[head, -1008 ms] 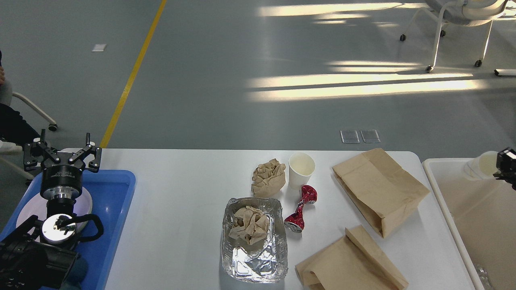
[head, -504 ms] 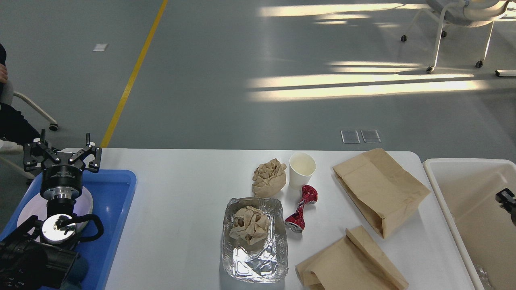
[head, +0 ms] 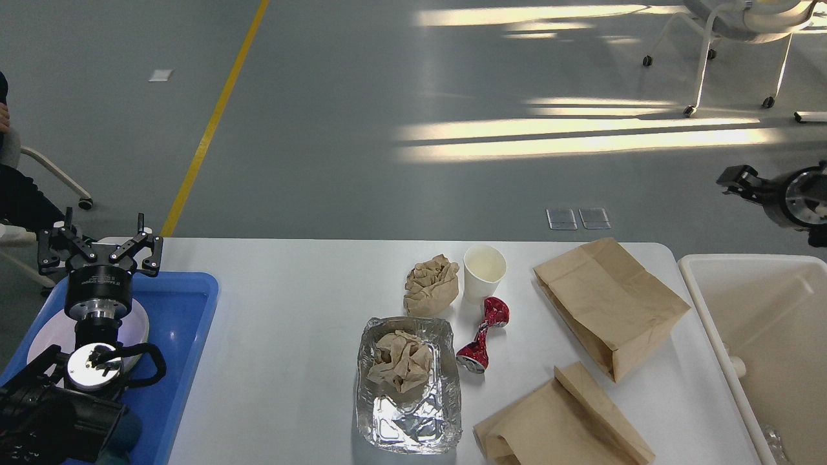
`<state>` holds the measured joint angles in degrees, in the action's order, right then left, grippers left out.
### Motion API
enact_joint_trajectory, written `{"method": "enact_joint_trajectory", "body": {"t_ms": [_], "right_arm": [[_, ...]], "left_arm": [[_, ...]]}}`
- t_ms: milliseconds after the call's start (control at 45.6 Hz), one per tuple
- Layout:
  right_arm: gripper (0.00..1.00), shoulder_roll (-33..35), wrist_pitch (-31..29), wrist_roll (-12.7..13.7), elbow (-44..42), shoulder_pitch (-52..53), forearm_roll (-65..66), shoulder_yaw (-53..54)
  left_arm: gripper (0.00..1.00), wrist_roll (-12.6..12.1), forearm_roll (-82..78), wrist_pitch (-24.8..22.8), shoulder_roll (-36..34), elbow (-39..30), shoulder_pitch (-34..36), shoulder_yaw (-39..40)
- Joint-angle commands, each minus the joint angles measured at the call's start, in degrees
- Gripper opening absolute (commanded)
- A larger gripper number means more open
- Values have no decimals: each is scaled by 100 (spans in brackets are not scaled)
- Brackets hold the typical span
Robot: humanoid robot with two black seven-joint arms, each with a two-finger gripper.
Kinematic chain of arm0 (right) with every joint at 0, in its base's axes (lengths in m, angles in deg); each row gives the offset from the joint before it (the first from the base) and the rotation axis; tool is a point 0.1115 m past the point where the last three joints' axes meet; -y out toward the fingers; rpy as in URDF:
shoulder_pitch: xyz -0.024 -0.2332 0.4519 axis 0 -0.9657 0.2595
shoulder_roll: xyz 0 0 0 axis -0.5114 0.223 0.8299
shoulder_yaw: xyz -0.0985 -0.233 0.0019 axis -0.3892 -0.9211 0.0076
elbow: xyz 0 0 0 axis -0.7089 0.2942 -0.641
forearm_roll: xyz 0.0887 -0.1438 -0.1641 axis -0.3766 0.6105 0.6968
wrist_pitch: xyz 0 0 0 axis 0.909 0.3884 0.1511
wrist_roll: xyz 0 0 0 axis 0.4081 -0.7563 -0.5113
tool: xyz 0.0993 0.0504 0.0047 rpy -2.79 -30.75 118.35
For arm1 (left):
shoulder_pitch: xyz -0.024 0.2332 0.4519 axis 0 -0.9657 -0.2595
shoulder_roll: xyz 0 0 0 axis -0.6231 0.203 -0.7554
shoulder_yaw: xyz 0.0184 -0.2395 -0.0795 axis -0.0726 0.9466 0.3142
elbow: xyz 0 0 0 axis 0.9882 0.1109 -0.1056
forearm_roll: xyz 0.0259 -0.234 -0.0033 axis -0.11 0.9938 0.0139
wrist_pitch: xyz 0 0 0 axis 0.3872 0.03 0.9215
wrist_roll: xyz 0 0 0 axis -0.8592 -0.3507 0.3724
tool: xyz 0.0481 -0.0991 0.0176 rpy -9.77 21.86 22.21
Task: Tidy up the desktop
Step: 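Move the right gripper back and grasp the upright brown paper bag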
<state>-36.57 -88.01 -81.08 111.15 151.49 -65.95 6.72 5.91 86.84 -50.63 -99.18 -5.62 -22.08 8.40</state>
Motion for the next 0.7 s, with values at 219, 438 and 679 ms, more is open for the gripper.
{"method": "enact_joint_trajectory", "body": {"t_ms": [219,438,679], "right_arm": [[100,-926,-2680,0,1429,2235,-7,-178],[100,-1313,-3384,0,2563,3281,-7,-108],[100,-1419,-2990,-9,2565,2783,-113,-47]], "left_arm": [[96,0,0,1,0,-5,-2,0],[96,0,0,1,0,4,-2,0],[96,0,0,1,0,-5,-2,0]]}}
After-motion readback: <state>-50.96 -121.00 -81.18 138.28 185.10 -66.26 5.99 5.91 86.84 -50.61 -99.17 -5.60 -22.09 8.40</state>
